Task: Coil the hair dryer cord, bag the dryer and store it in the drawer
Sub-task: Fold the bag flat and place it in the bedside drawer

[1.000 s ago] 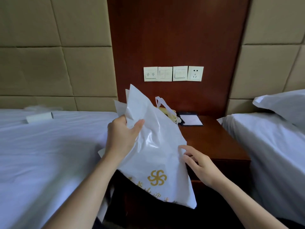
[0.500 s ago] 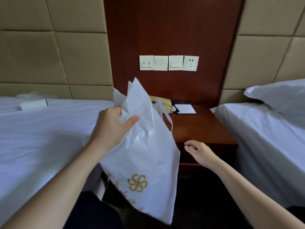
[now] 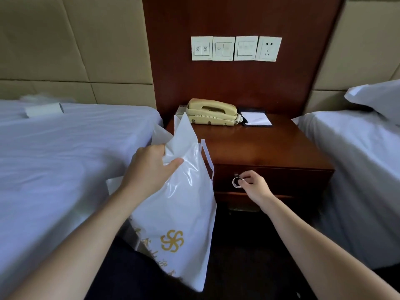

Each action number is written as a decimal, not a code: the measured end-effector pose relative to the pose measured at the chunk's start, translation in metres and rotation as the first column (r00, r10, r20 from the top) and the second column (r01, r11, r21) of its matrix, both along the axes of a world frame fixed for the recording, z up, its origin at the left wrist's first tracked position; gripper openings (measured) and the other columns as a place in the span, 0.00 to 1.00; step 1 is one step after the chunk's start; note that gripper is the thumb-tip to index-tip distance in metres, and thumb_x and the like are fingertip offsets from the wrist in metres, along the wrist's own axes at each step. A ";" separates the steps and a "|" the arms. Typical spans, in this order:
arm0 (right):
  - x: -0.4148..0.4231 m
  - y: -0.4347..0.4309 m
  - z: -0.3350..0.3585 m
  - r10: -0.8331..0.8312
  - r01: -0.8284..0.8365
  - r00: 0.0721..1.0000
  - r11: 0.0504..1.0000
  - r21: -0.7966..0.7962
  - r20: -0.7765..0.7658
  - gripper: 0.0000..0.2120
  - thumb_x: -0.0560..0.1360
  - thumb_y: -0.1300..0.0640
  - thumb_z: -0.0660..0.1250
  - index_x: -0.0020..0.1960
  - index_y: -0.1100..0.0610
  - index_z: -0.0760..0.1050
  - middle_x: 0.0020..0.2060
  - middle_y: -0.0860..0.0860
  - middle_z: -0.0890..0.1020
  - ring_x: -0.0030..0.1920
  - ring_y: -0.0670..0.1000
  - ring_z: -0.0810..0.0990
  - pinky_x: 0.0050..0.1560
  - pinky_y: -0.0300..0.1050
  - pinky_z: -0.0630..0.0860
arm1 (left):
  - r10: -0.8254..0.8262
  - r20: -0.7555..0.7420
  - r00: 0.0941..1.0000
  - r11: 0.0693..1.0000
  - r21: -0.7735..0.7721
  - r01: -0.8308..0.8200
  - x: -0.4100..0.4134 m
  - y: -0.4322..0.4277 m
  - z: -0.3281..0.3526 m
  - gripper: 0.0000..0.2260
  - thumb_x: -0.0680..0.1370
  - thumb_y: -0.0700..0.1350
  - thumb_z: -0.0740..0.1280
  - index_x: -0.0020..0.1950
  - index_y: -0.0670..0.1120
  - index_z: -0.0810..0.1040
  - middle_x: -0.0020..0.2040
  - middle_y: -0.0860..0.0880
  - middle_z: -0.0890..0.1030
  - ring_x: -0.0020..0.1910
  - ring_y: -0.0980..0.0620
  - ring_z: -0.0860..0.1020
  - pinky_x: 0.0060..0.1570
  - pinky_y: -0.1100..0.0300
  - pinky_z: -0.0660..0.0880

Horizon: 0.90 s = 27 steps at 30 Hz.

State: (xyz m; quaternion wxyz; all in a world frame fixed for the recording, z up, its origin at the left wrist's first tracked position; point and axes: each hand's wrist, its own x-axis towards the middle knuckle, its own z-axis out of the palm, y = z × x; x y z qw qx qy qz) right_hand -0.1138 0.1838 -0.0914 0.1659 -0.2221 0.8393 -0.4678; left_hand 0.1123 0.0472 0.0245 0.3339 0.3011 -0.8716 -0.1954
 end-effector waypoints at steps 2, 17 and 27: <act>-0.001 -0.005 -0.004 -0.103 0.104 0.995 0.994 -0.044 0.015 0.04 0.74 0.58 0.67 0.48 0.55 0.75 0.42 0.51 0.81 0.44 0.51 0.78 0.44 0.44 0.72 | -0.011 0.004 1.000 1.000 0.021 0.011 0.000 -0.002 -0.003 0.13 0.74 0.50 0.69 0.41 0.40 0.78 0.41 0.45 0.82 0.40 0.49 0.74 0.42 0.57 0.71; 0.001 -0.011 -0.004 -0.208 0.226 0.960 0.971 -0.076 0.190 0.08 0.72 0.67 0.65 0.37 0.57 0.73 0.32 0.53 0.81 0.41 0.54 0.84 0.52 0.50 0.80 | -0.087 0.023 0.996 0.995 0.059 0.085 0.016 0.010 0.039 0.12 0.72 0.50 0.71 0.42 0.40 0.79 0.40 0.48 0.81 0.44 0.47 0.79 0.42 0.56 0.73; 0.012 0.057 0.042 -0.085 0.098 0.970 0.994 0.047 -0.226 0.13 0.78 0.53 0.60 0.40 0.57 0.77 0.29 0.50 0.81 0.33 0.50 0.80 0.34 0.42 0.73 | -0.170 -0.106 0.980 0.984 0.042 0.175 0.024 0.031 0.111 0.10 0.73 0.48 0.71 0.47 0.42 0.81 0.39 0.51 0.81 0.37 0.54 0.77 0.35 0.63 0.70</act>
